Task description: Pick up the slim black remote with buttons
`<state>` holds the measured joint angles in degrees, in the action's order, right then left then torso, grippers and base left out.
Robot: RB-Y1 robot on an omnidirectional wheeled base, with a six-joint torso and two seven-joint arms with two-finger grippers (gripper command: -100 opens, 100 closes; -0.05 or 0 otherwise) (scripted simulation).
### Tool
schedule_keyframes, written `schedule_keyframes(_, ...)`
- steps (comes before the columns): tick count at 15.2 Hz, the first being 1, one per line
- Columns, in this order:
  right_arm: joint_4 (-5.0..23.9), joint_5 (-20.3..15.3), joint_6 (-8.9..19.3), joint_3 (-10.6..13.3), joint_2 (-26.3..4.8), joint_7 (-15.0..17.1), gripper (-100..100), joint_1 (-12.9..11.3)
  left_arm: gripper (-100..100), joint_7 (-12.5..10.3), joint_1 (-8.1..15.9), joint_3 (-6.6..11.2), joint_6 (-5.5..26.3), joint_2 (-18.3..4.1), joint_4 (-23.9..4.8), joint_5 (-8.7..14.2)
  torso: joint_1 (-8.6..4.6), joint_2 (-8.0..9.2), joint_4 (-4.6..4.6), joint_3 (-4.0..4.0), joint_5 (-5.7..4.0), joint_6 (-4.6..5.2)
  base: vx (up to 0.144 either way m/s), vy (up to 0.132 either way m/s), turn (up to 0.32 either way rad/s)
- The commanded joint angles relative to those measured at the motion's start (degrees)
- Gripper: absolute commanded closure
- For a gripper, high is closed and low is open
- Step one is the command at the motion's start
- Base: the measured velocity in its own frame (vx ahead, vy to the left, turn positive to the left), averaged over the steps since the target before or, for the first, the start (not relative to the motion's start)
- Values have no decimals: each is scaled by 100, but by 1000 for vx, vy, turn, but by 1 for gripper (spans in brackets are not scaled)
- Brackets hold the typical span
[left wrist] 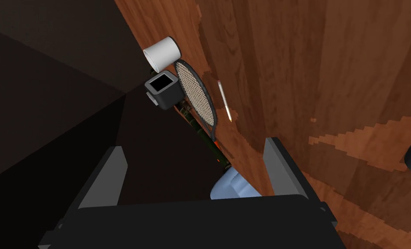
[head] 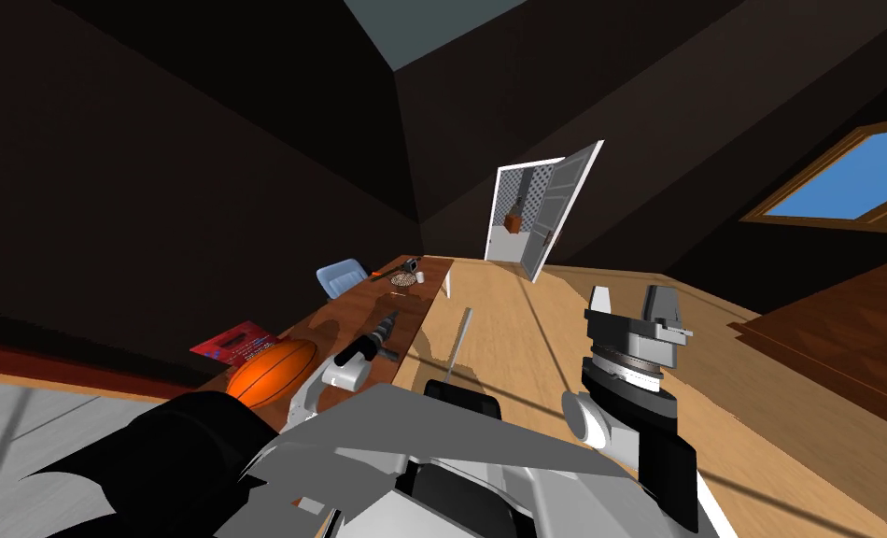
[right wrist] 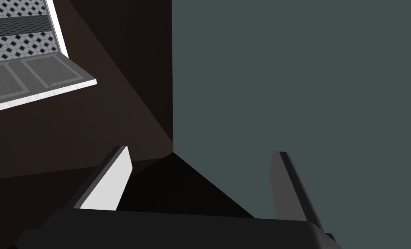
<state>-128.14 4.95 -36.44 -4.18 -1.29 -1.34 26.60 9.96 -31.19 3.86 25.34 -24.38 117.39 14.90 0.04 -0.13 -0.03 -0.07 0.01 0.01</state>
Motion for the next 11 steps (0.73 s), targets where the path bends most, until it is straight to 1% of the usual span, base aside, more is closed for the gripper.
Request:
schedule_keyframes(1,0,0,0,0,0,0,0,0,-100,10,-38,51,286,-83,-80,131,0,0,0,0,0,0,23,14,-66)
schedule_keyframes(2,0,0,0,0,0,0,0,0,-100,10,-38,51,295,-83,-80,131,1,1,0,0,0,-1,20,7,-36)
schedule_keyframes(3,0,0,0,0,0,0,0,0,-100,33,-71,98,481,-126,-188,258,0,2,0,1,0,-1,43,3,-71)
schedule_keyframes(4,0,0,0,0,0,0,0,0,-100,33,-71,98,603,-126,-188,258,-1,-3,0,-1,-1,0,52,9,-66)
schedule_keyframes(5,0,0,0,0,0,0,0,0,-100,55,-103,144,761,-164,-295,384,-1,-7,-1,-4,0,0,51,14,-73)
schedule_keyframes(6,0,0,0,0,0,0,0,0,-100,55,-103,144,913,-164,-295,384,-1,-9,-2,-5,0,0,52,16,-79)
schedule_keyframes(7,0,0,0,0,0,0,0,0,-100,55,-103,144,913,-164,-295,384,2,-10,-3,-6,0,0,38,11,-42)
schedule_keyframes(8,0,0,0,0,0,0,0,0,-100,77,-135,189,1100,-197,-400,509,2,-8,-2,-5,0,-1,24,13,-51)
schedule_keyframes(9,0,0,0,0,0,0,0,0,-100,77,-135,189,1193,-197,-400,509,2,-3,-1,-2,0,-1,20,16,-62)
schedule_keyframes(10,0,0,0,0,0,0,0,0,-100,77,-135,189,1216,-197,-400,509,2,0,0,0,0,-1,14,11,-35)
schedule_keyframes(11,0,0,0,0,0,0,0,0,-100,97,-166,232,1389,-226,-505,631,0,3,0,1,0,-1,25,4,-68)
